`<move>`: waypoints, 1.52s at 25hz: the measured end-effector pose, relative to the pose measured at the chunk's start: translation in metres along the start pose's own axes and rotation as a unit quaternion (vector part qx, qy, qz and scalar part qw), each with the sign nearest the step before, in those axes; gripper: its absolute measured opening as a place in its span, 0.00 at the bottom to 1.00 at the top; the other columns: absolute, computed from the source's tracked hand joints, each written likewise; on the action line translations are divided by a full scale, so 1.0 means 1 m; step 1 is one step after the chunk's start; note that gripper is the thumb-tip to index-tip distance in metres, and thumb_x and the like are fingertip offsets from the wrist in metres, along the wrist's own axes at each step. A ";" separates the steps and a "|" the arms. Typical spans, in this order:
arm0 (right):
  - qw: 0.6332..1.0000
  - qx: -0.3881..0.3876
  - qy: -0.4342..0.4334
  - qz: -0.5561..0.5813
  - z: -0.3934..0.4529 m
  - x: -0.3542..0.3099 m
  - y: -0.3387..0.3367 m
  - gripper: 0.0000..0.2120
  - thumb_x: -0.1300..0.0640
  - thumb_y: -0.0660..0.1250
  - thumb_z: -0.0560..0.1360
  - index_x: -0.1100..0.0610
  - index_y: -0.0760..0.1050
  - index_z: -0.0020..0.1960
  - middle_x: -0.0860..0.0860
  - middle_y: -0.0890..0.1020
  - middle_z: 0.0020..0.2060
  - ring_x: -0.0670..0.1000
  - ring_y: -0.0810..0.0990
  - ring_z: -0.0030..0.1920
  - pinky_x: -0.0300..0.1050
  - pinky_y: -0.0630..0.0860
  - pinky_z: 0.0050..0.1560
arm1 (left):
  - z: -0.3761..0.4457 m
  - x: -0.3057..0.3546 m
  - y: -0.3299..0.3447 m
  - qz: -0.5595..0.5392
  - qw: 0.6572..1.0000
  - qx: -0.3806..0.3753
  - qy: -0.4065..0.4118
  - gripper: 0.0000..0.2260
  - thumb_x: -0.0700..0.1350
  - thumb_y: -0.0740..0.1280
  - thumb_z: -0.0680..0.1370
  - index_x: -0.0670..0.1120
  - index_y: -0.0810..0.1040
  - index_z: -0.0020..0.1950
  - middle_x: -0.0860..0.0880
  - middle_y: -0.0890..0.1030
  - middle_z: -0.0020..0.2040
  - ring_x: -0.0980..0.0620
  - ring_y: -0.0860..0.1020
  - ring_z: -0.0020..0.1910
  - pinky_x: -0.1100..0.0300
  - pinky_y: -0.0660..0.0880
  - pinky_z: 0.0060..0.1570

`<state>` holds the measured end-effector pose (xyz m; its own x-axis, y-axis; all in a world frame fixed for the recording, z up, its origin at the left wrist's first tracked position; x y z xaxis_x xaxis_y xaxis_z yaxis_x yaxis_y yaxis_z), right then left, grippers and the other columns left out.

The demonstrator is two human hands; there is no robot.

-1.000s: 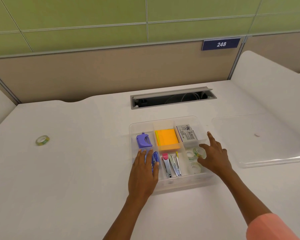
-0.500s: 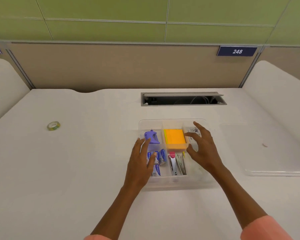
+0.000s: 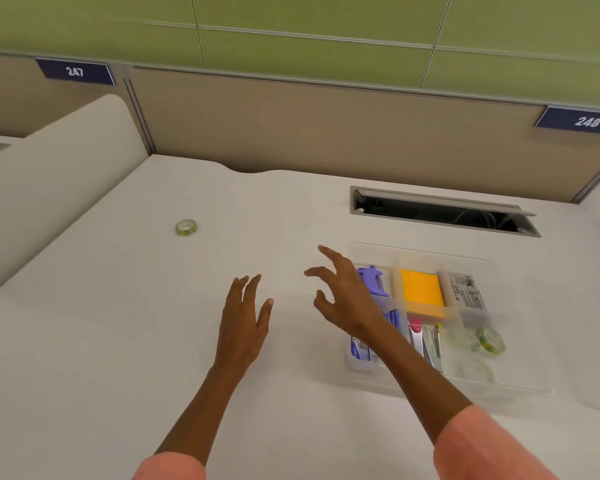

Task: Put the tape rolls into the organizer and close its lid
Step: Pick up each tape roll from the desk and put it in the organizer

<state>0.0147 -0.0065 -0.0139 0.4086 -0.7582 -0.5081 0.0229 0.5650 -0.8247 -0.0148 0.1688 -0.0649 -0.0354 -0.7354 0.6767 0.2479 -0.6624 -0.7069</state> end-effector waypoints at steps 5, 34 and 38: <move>0.999 -0.044 -0.026 -0.008 0.029 -0.020 0.035 0.18 0.60 0.63 0.72 0.52 0.71 0.62 0.54 0.62 0.73 0.54 0.60 0.73 0.49 0.62 0.70 | 0.012 -0.054 -0.019 0.041 0.998 0.024 -0.042 0.21 0.47 0.59 0.77 0.44 0.62 0.69 0.40 0.66 0.70 0.43 0.57 0.73 0.48 0.49 0.72; 0.961 -0.224 -0.103 -0.127 0.226 -0.098 0.229 0.30 0.50 0.58 0.78 0.55 0.48 0.74 0.56 0.54 0.76 0.58 0.51 0.75 0.60 0.54 0.73 | 0.051 -0.152 -0.041 0.216 0.967 0.068 -0.118 0.32 0.67 0.51 0.73 0.49 0.59 0.71 0.44 0.58 0.75 0.46 0.51 0.74 0.54 0.38 0.70; 0.976 -0.171 -0.090 -0.102 0.208 -0.092 0.217 0.26 0.52 0.59 0.77 0.59 0.56 0.71 0.57 0.62 0.72 0.58 0.61 0.71 0.53 0.60 0.71 | 0.050 -0.150 -0.043 0.226 0.965 0.065 -0.113 0.32 0.66 0.51 0.73 0.48 0.60 0.71 0.43 0.58 0.75 0.45 0.52 0.74 0.50 0.43 0.74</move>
<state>0.1713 0.2539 -0.0947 0.5815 -0.7565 -0.2992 -0.1737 0.2438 -0.9541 0.0285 0.3146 -0.1261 0.3136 -0.8857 0.3422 0.3080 -0.2460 -0.9190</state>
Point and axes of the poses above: each hand's wrist, its own z-axis towards the middle knuckle, its own y-axis out of the palm, x = y × z, the point moved 5 cm from there along z, towards the middle knuckle
